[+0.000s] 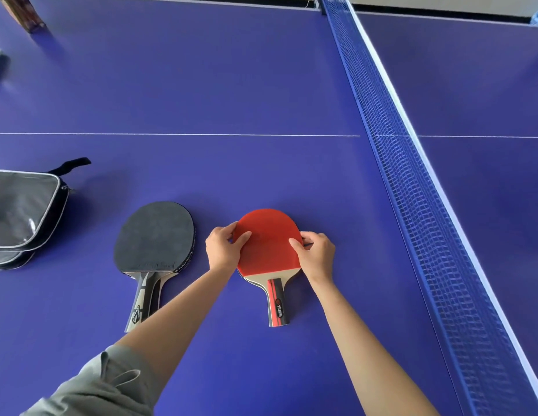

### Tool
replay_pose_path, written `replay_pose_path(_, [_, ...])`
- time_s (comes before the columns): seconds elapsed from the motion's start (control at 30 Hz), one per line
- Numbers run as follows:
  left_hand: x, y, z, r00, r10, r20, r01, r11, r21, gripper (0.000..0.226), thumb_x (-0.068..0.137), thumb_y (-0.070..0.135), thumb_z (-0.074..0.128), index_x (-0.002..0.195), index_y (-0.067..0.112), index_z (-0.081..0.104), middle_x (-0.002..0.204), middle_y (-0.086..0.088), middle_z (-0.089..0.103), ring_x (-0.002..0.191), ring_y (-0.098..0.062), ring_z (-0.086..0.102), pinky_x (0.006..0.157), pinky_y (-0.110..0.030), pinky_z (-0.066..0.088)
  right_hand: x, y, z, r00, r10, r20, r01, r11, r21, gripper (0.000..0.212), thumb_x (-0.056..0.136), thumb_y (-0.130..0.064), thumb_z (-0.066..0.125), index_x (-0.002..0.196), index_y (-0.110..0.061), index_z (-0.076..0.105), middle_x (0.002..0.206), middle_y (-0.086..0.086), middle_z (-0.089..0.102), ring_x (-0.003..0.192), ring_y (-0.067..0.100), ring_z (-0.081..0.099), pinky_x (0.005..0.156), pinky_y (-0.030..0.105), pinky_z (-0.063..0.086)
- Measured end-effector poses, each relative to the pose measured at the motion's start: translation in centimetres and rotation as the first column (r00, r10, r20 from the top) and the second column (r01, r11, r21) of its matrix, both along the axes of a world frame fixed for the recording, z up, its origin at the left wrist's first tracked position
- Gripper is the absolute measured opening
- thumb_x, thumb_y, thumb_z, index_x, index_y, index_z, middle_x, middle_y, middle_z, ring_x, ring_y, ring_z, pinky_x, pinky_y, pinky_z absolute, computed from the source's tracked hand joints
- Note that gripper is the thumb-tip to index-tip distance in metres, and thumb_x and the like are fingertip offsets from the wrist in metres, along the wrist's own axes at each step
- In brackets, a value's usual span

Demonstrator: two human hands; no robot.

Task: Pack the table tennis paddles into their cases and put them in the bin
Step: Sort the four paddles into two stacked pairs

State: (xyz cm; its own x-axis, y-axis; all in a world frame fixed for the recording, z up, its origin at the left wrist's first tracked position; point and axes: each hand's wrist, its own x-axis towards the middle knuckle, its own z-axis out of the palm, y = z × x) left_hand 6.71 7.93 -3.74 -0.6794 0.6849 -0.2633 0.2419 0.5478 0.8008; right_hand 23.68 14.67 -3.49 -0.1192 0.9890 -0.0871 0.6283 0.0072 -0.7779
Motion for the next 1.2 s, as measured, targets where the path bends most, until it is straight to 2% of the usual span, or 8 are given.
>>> replay_pose_path(0.2, [0.4, 0.7, -0.3, 0.999, 0.006, -0.038, -0.007, 1.0, -0.017, 0.038, 0.086, 0.031, 0.067, 0.121, 0.017, 0.064, 0.106, -0.014, 0.059, 0.099, -0.025, 0.053, 0.083, -0.028, 0.039, -0.6, -0.7, 0.0, 0.998, -0.058, -0.025, 0.057, 0.998, -0.027, 0.014, 0.083, -0.016, 0.069, 0.088, -0.002, 0.069, 0.088, 0.014, 0.064, 0.085, 0.023, 0.054, 0.079, 0.032, 0.044])
replay_pose_path(0.33, [1.4, 0.3, -0.8, 0.991, 0.026, -0.131, -0.037, 0.996, -0.084, 0.039, 0.09, 0.037, 0.06, 0.126, 0.023, 0.059, 0.126, -0.012, 0.043, 0.117, -0.03, 0.035, 0.093, -0.033, 0.038, -1.4, -1.9, -0.1, 0.994, -0.108, 0.018, 0.108, 0.994, -0.018, 0.024, 0.089, -0.016, 0.061, 0.11, -0.005, 0.063, 0.111, 0.011, 0.056, 0.104, 0.026, 0.046, 0.089, 0.033, 0.043])
replay_pose_path(0.43, [1.4, 0.4, -0.5, 0.996, 0.088, 0.015, -0.087, 0.994, -0.061, 0.046, 0.089, 0.035, 0.062, 0.132, 0.022, 0.054, 0.132, -0.01, 0.035, 0.119, -0.027, 0.038, 0.101, -0.036, 0.039, -1.3, -2.5, -0.4, 0.996, -0.082, -0.019, 0.082, 0.997, -0.001, 0.034, 0.091, -0.016, 0.059, 0.123, -0.006, 0.056, 0.123, 0.012, 0.054, 0.116, 0.029, 0.042, 0.098, 0.037, 0.04])
replay_pose_path(0.7, [1.5, -1.5, -0.6, 0.926, 0.259, 0.277, -0.28, 0.959, 0.04, 0.034, 0.087, 0.014, 0.063, 0.121, 0.012, 0.062, 0.116, -0.004, 0.062, 0.103, -0.02, 0.061, 0.091, -0.029, 0.047, -2.6, -4.5, -1.5, 0.938, -0.224, -0.264, 0.164, 0.959, -0.231, 0.046, 0.092, -0.018, 0.056, 0.136, -0.01, 0.046, 0.142, 0.006, 0.047, 0.132, 0.022, 0.042, 0.11, 0.046, 0.035])
replay_pose_path(0.83, [-0.5, 0.2, -0.1, 0.946, 0.257, 0.199, -0.268, 0.963, 0.029, 0.027, 0.086, 0.009, 0.061, 0.113, 0.01, 0.067, 0.105, -0.005, 0.067, 0.09, -0.017, 0.058, 0.08, -0.025, 0.041, -4.2, -3.6, -1.2, 0.931, -0.222, -0.291, 0.15, 0.957, -0.25, 0.047, 0.09, -0.015, 0.057, 0.136, -0.008, 0.047, 0.142, 0.007, 0.048, 0.132, 0.022, 0.043, 0.11, 0.044, 0.035])
replay_pose_path(1.0, [-1.2, 0.0, -0.3, 0.981, 0.154, 0.114, -0.158, 0.987, 0.03, 0.037, 0.089, 0.013, 0.061, 0.125, 0.008, 0.059, 0.123, -0.01, 0.058, 0.109, -0.026, 0.058, 0.095, -0.034, 0.045, -4.3, -2.6, -1.1, 0.955, -0.165, -0.247, 0.108, 0.968, -0.226, 0.046, 0.09, -0.013, 0.057, 0.135, -0.005, 0.048, 0.14, 0.01, 0.05, 0.131, 0.025, 0.044, 0.11, 0.044, 0.036])
replay_pose_path(1.1, [-1.1, -0.5, -0.2, 0.986, -0.041, -0.164, 0.041, 0.999, -0.002, 0.043, 0.092, 0.016, 0.057, 0.134, 0.016, 0.051, 0.129, -0.006, 0.049, 0.114, -0.027, 0.049, 0.085, -0.033, 0.044, -4.4, -2.5, -0.6, 0.995, -0.035, -0.094, 0.025, 0.995, -0.101, 0.05, 0.092, -0.006, 0.053, 0.14, -0.005, 0.04, 0.147, 0.012, 0.04, 0.136, 0.027, 0.035, 0.113, 0.034, 0.028])
replay_pose_path(1.2, [-1.1, -1.8, -0.2, 0.823, -0.294, -0.486, 0.266, 0.956, -0.128, 0.042, 0.094, 0.012, 0.049, 0.135, 0.024, 0.051, 0.145, -0.003, 0.038, 0.125, -0.03, 0.038, 0.088, -0.036, 0.041, -4.8, -2.9, -0.1, 0.95, 0.229, 0.211, -0.258, 0.959, 0.119, 0.058, 0.092, 0.003, 0.043, 0.146, -0.017, 0.032, 0.156, 0.008, 0.023, 0.142, 0.025, 0.021, 0.115, 0.031, 0.024])
